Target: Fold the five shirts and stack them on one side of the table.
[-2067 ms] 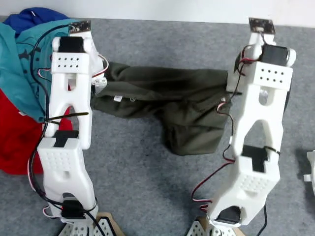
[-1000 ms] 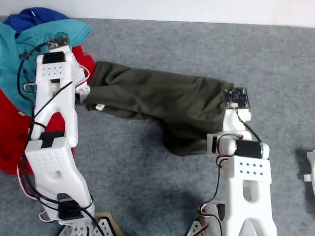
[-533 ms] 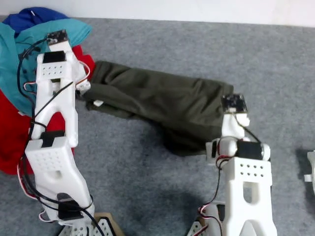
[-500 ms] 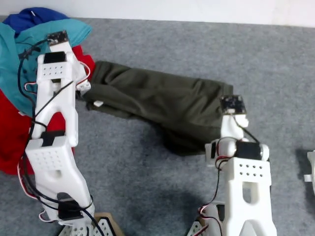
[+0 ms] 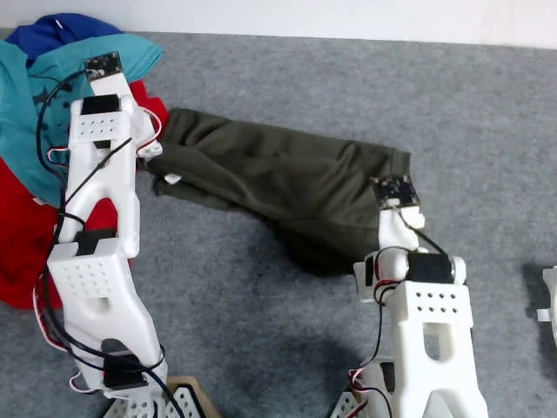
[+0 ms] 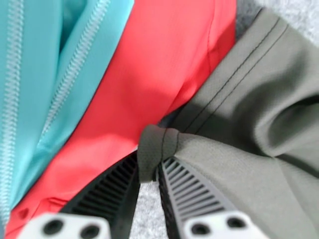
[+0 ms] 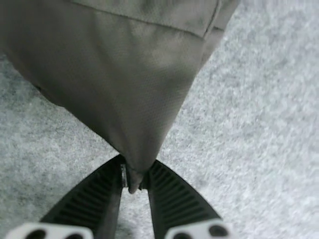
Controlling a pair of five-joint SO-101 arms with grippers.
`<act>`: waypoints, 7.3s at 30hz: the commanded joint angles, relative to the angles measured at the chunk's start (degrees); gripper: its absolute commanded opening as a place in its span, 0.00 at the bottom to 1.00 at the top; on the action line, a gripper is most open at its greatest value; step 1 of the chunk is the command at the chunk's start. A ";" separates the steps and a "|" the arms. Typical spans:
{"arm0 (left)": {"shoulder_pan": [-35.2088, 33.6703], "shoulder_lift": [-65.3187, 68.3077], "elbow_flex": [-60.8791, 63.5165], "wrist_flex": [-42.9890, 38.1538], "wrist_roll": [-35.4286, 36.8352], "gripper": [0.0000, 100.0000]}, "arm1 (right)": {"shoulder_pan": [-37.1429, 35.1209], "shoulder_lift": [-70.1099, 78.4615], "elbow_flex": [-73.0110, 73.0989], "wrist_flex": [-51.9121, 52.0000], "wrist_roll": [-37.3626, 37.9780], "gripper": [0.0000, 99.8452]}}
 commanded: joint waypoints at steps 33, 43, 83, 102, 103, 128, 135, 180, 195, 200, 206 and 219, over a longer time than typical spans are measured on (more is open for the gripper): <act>-1.98 -1.45 -2.15 12.84 -0.62 0.01 | 4.79 -0.92 -4.09 -14.37 -6.68 0.07; 2.15 -1.36 -9.80 23.03 -13.98 0.01 | 4.53 -0.92 -4.18 -14.37 -6.59 0.14; 11.56 20.97 -26.42 -11.25 2.99 0.01 | 0.48 61.14 -41.54 -44.53 -22.51 0.02; 9.01 25.98 -26.51 -17.93 2.90 0.01 | 11.03 62.99 -40.92 -41.89 -17.05 0.02; 9.01 25.98 -26.51 -17.93 2.90 0.01 | 11.03 62.99 -40.92 -41.89 -17.05 0.02; 7.52 25.98 -26.33 -18.55 2.99 0.01 | 8.13 32.04 -34.68 -14.46 -15.74 0.05; 7.52 25.98 -26.24 -18.64 2.81 0.01 | -3.38 12.62 -14.37 -9.98 -4.66 0.06; 7.43 26.07 -26.15 -18.64 2.73 0.01 | -6.46 -14.37 19.82 -25.36 17.23 0.17; 7.43 26.07 -26.15 -18.55 2.73 0.01 | -4.79 -14.29 19.91 -35.91 17.23 0.10; 7.43 26.07 -26.15 -18.55 2.73 0.01 | -4.79 -14.37 19.91 -34.68 17.05 0.19; 7.43 26.07 -26.15 -18.55 2.73 0.01 | -4.79 -14.37 22.37 -33.10 19.87 0.24; 7.43 26.07 -26.07 -18.46 2.73 0.01 | -2.59 -14.37 30.20 -45.41 22.07 0.19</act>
